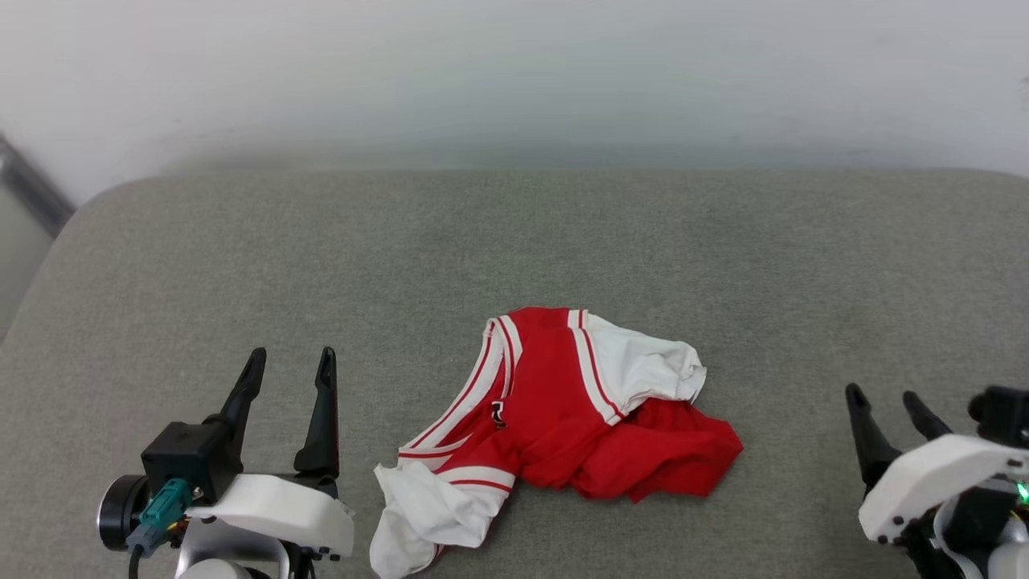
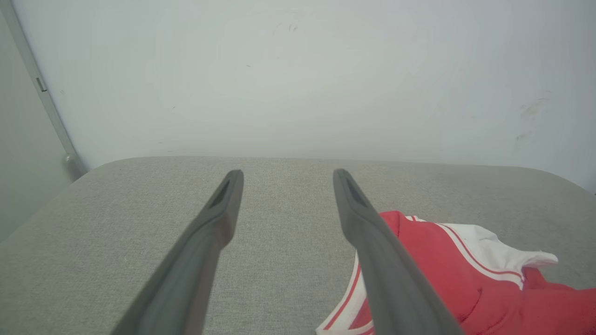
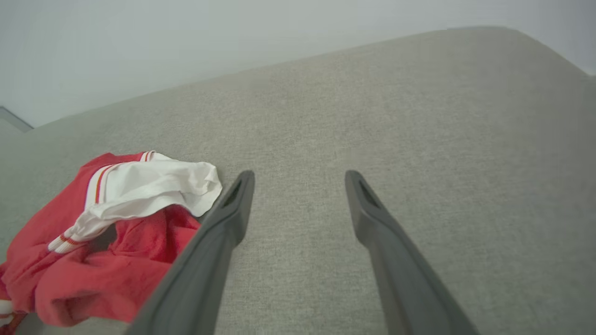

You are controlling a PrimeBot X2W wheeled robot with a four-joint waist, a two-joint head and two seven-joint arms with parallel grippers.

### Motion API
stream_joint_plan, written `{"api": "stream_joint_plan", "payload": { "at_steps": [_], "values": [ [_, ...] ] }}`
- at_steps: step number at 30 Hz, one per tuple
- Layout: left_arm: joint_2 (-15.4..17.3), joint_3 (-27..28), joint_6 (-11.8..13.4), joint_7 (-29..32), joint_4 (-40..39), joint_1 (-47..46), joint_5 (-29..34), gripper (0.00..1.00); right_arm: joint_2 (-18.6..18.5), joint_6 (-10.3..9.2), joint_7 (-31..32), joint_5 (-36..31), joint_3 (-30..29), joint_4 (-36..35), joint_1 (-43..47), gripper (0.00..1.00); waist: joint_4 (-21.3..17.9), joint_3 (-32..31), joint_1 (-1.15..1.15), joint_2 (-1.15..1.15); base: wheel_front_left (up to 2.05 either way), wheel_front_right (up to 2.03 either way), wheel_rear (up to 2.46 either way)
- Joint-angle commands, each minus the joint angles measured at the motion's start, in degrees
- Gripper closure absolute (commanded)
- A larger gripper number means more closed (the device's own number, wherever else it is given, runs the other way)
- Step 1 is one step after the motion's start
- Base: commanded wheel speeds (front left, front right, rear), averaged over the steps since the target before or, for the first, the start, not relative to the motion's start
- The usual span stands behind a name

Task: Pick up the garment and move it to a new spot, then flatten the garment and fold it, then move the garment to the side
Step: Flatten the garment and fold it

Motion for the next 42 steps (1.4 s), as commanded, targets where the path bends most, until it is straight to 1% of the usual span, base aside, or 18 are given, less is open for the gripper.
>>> {"api": "stream_joint_plan", "payload": {
  "at_steps": [1, 3, 5, 8, 11, 15, 19, 23, 25, 26, 27, 28, 29, 31, 37, 42],
  "values": [
    [-0.21, 0.37, -0.26, -0.23, -0.2, -0.67, 0.53, 0.0, 0.1, 0.0, 1.35, -0.56, 0.21, 0.72, -1.78, 0.0, 1.56, 1.58, 0.0, 0.0, 0.0, 0.0, 0.0],
    [-0.8, 0.88, -0.69, -0.33, -0.19, -1.33, 0.87, 0.0, 0.08, -0.01, 6.7, -0.86, 0.3, 3.35, -4.56, 0.0, 2.85, 2.8, 0.0, 0.0, 0.0, 0.0, 0.0],
    [-1.43, 1.29, -1.28, -0.44, -0.08, -1.87, 1.26, 0.0, -0.7, -0.01, 12.1, -1.66, 1.39, 5.29, -7.58, 0.0, 4.07, 4.01, 0.0, 0.0, 0.0, 0.0, 0.0],
    [-2.53, 2.13, -2.32, -0.53, 0.48, -2.66, 1.95, 0.0, -2.42, -0.01, 19.55, -0.83, 4.4, 8.17, -11.66, 0.0, 5.86, 5.28, 0.0, 0.0, 0.0, 0.0, 0.0],
    [-3.75, 2.85, -3.35, -0.58, 0.53, -3.59, 2.74, 0.0, -4.24, -0.01, 24.97, 0.05, 7.93, 10.53, -15.5, 0.0, 7.4, 6.78, 0.0, 0.0, 0.0, 0.0, 0.0],
    [-5.51, 4.05, -5.04, -0.59, 1.12, -4.11, 3.93, 0.0, -7.08, -0.01, 28.13, 0.15, 12.28, 14.2, -20.52, 0.0, 8.89, 8.66, 0.0, 0.0, 0.0, 0.0, 0.0],
    [-7.12, 4.92, -6.65, -0.55, 2.17, -4.76, 4.76, 0.0, -8.77, -0.01, 28.46, 0.81, 15.78, 19.08, -24.54, 0.0, 9.88, 10.26, 0.0, 0.0, 0.0, 0.0, 0.0],
    [-8.37, 5.78, -8.07, -0.56, 3.3, -4.87, 5.56, 0.0, -9.55, -0.01, 30.26, 1.95, 19.43, 25.85, -26.2, 0.0, 10.38, 10.98, 0.0, 0.0, 0.0, 0.0, 0.0],
    [-8.81, 6.24, -8.61, -0.55, 3.83, -4.86, 5.94, 0.0, -9.48, -0.01, 32.61, 2.67, 21.16, 29.52, -25.57, 0.0, 10.48, 11.1, 0.0, 0.0, 0.0, 0.0, 0.0],
    [-9.14, 6.61, -9.12, -0.55, 4.27, -4.71, 6.1, 0.0, -8.77, 0.01, 34.79, 4.18, 22.3, 32.23, -25.08, 0.0, 10.51, 11.08, 0.0, 0.0, 0.0, 0.0, 0.0],
    [-9.38, 6.8, -9.36, -0.56, 4.47, -4.61, 6.28, 0.0, -8.44, 0.01, 35.42, 4.86, 22.83, 33.12, -25.14, 0.5, 10.46, 11.01, 0.0, 0.0, 0.0, 0.0, 0.0],
    [-9.6, 6.97, -9.51, -0.56, 4.65, -4.49, 6.46, 0.0, -8.3, 0.09, 35.56, 5.49, 23.32, 33.59, -25.34, 0.83, 10.36, 10.85, 0.0, 0.0, 0.0, 0.0, 0.0],
    [-9.72, 7.19, -9.59, -0.56, 4.85, -4.24, 6.49, 0.0, -8.16, 0.08, 35.24, 5.97, 23.84, 33.66, -25.94, 1.0, 10.14, 10.56, 0.0, 0.0, 0.0, 0.0, 0.0],
    [-9.75, 7.62, -9.56, -0.56, 5.12, -3.42, 6.86, 0.0, -7.79, 0.09, 34.44, 6.8, 25.17, 33.31, -27.29, 1.0, 9.27, 9.79, 0.0, 0.0, 0.0, 0.0, 0.0],
    [-9.31, 7.58, -9.88, -0.56, 5.52, -2.26, 7.28, 0.0, -9.47, 0.05, 28.76, 7.55, 27.37, 28.25, -33.4, 1.0, 6.43, 7.34, 0.0, 0.0, 0.0, 0.0, 0.0],
    [-8.89, 7.23, -9.54, -0.12, 5.56, -1.21, 7.24, 0.0, -11.98, -0.01, 26.43, 7.4, 27.37, 21.75, -33.36, 1.0, 3.74, 4.71, 0.0, 0.0, 0.0, 0.0, 0.0]
  ]
}}
